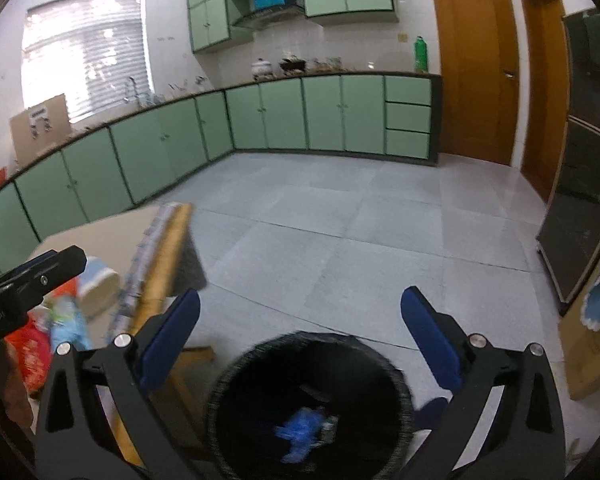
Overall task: Collect trash
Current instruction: 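Return to the table and grasp the dark red scouring pad with the left gripper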
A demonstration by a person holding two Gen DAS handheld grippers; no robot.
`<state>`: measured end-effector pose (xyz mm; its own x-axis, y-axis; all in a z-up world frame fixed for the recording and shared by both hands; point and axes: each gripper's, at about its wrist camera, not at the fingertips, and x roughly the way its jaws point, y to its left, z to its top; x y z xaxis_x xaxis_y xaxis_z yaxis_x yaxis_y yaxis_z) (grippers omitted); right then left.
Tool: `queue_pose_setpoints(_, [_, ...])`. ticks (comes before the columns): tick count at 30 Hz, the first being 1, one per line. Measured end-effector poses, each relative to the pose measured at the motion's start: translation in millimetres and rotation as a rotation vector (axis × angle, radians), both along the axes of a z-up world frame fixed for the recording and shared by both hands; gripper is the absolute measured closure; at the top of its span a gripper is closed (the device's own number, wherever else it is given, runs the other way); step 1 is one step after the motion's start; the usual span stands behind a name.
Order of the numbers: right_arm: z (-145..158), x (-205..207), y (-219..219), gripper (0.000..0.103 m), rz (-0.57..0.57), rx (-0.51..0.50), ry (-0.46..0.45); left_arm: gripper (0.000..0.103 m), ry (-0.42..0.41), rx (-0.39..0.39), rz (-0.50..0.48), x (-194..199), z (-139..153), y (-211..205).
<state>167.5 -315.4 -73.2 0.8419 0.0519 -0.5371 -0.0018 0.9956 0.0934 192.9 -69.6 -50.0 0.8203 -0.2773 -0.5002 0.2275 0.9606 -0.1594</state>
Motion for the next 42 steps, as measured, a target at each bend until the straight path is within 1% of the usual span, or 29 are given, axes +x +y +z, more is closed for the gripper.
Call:
queue_pose_setpoints(6, [13.8,-5.2,53.5,0.005,0.096,0.017,-0.047,0.02,-0.036,0.034,0.135,-27.8,14.0,65.7])
queue_pose_setpoints(11, [17.4,-10.8,99.5,0.005,0.185,0.032,-0.072,0.02,-0.054,0.061,0.258,-52.3,17.5,120.0])
queue_pose_setpoints(16, [16.3,-16.7,148.9,0.005,0.267,0.038,-0.091,0.02,-0.063,0.111,0.372,-78.6,9.7,166.3])
queue_pose_setpoints(20, [12.2,-24.1,182.4,0.005,0.309,0.032,-0.105,0.02,-0.028,0.119,0.437,-95.7,-7.9,199.0])
queue_pose_setpoints(24, [5.2,-27.8,201.7,0.005,0.328,0.037,-0.114,0.02,0.005,0.142,0.476,-106.3,-28.1,216.9])
queue_pose_setpoints(27, [-0.7,-29.3,212.8,0.005,0.334,0.049,-0.108,0.02,0.028,0.145,0.492,-114.0,-41.5,223.5])
queue_pose_setpoints(33, [-12.3,-32.3,228.2,0.005,0.346,0.036,-0.104,0.02,0.09,0.125,0.497,-114.9,-68.1,229.6])
queue_pose_setpoints(37, [-15.6,-34.3,232.4,0.005,0.351,0.023,-0.102,0.021,0.124,0.115,0.498,-110.4,-79.0,231.5])
queue_pose_setpoints(42, [-19.8,-35.3,235.7,0.006,0.354,0.017,-0.095,0.026,0.171,0.097,0.497,-105.4,-88.0,235.4])
